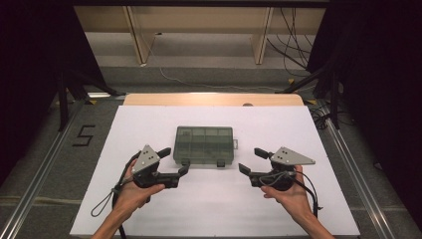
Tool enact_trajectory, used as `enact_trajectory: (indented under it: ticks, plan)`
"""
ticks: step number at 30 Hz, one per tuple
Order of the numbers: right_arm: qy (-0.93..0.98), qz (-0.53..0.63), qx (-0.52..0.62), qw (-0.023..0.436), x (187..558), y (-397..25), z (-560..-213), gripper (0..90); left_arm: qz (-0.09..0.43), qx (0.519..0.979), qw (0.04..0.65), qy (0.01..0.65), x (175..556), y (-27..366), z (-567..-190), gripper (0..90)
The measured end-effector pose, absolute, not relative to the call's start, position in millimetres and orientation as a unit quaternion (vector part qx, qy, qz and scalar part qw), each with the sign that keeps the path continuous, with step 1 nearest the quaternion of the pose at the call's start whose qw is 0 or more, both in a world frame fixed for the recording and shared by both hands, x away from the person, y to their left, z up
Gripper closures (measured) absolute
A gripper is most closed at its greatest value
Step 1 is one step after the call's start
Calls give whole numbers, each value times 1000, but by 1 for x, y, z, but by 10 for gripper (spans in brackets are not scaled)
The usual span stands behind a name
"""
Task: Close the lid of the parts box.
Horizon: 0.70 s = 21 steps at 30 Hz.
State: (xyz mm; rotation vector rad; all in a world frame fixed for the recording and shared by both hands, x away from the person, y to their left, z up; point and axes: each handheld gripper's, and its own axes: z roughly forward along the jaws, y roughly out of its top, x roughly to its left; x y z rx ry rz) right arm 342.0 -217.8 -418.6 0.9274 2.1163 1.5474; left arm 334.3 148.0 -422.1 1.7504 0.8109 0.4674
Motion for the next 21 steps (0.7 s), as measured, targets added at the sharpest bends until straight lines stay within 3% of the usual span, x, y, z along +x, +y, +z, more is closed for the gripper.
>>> enact_trajectory:
  ticks: [21]
  plan:
    - [740,554,334,184,319,-229,-416,169,202,736,549,341,314,150,-419,158]
